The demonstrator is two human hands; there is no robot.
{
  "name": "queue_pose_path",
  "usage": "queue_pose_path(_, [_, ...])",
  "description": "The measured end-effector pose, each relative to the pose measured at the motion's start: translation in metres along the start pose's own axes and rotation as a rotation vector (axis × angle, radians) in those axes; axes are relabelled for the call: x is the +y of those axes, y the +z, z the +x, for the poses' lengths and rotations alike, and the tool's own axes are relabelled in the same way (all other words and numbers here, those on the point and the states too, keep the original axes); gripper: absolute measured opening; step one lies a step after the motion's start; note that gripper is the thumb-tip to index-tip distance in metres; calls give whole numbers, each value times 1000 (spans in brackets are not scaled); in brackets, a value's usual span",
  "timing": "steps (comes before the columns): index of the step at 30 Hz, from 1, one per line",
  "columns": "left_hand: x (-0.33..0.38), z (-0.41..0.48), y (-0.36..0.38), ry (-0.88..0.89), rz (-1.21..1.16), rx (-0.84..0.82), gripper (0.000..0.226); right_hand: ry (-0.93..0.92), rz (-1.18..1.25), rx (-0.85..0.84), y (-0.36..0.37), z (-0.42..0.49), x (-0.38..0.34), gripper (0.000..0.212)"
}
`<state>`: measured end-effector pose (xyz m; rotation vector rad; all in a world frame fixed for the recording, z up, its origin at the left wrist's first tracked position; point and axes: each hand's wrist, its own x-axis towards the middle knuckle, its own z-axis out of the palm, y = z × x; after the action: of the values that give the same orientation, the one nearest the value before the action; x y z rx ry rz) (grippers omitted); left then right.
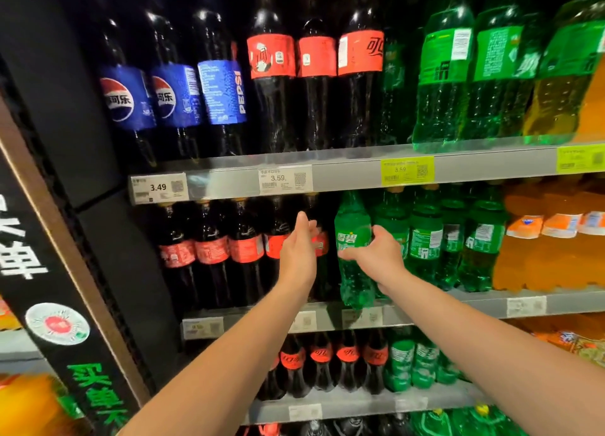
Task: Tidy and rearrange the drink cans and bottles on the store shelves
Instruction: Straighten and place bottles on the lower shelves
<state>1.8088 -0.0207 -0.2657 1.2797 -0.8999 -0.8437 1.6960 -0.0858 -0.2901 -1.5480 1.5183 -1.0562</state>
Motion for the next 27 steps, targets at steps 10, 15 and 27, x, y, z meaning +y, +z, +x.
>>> queue_pose_path(10, [-10, 3, -13, -13, -17, 3, 57, 48, 69, 38, 15, 11, -4, 50])
queue_pose_path(15, [-13, 6, -14, -16, -11, 2, 58, 60, 80, 26, 21, 13, -2, 67])
queue_pose_path(27, [-17, 6, -13, -49, 25, 11, 55, 118, -22, -48, 14, 12, 0, 73])
